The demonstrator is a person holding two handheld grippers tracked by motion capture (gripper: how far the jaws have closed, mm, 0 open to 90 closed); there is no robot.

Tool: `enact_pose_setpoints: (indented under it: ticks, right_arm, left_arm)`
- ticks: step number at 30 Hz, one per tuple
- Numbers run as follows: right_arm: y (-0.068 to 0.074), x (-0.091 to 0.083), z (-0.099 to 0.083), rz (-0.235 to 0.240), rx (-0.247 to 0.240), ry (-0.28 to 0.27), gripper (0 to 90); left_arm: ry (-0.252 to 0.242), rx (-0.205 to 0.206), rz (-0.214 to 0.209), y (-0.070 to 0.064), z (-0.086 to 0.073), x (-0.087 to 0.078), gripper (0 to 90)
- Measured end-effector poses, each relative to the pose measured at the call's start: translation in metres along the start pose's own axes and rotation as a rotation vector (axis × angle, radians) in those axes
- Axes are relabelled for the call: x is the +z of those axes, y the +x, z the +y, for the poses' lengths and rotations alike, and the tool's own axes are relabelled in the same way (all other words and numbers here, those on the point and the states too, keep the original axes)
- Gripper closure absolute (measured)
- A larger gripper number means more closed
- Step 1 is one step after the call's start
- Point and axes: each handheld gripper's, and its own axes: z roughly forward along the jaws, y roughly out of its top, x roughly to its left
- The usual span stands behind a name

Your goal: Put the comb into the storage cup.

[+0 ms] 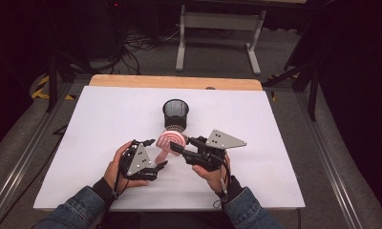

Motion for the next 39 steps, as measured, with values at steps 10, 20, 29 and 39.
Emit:
enact_pose_setpoints:
  ticks: [10, 20, 29, 39]
  right_arm:
    - [-0.002, -0.006, 0.002, -0.029, -0.016, 0.014, 63.8]
    - [-0.003, -0.011, 0.004, -0.052, -0.032, 0.017, 63.9]
    - [-0.006, -0.016, 0.007, -0.074, -0.041, 0.013, 64.0]
    - [-0.007, -0.018, 0.009, -0.089, -0.052, 0.013, 64.1]
  left_arm:
    - [-0.049, -0.023, -0.087, 0.010, -0.006, -0.014, 9.6]
    - [-0.095, -0.079, -0.052, 0.031, -0.017, -0.040, 7.3]
    - [-0.080, -0.084, -0.043, 0.038, -0.031, -0.054, 7.5]
    - [-0.063, -0.126, -0.034, 0.043, -0.043, -0.060, 7.1]
